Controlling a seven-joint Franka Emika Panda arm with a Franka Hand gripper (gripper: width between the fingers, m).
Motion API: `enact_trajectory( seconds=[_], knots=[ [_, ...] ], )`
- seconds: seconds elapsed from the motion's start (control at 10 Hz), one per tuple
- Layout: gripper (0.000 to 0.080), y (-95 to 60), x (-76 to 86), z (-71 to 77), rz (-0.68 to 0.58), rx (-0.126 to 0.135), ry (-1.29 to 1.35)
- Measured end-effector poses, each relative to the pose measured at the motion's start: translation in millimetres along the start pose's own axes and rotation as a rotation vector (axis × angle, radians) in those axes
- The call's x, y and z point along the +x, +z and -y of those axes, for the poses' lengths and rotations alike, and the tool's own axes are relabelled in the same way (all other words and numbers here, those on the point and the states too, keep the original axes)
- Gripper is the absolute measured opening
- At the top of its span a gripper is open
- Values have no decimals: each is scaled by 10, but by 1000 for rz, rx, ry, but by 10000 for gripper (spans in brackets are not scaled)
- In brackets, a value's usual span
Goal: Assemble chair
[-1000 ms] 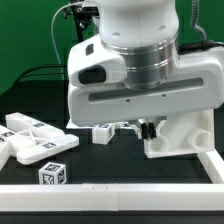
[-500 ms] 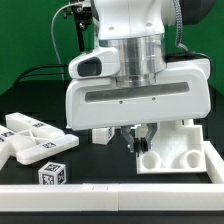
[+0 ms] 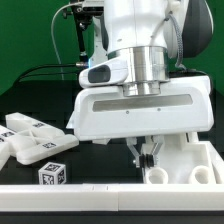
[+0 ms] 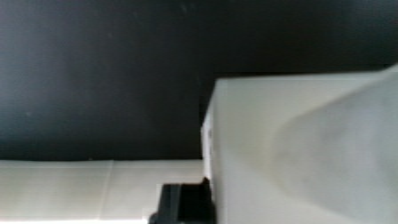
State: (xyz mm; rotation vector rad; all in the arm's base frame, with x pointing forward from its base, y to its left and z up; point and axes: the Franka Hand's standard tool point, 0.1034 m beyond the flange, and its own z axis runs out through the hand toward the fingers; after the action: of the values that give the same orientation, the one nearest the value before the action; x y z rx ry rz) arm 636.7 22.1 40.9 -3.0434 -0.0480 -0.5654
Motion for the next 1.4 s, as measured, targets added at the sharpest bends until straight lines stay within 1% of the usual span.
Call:
enact_trajectory(
  seconds=[0.2, 1.1, 1.3, 1.4],
  knots=[
    [30, 7, -9, 35, -41, -6, -4],
    [30, 7, -9, 35, -41, -6, -4],
    [402, 6, -10, 39, -45, -6, -5],
    [402, 76, -64, 84, -39, -3, -5]
  ],
)
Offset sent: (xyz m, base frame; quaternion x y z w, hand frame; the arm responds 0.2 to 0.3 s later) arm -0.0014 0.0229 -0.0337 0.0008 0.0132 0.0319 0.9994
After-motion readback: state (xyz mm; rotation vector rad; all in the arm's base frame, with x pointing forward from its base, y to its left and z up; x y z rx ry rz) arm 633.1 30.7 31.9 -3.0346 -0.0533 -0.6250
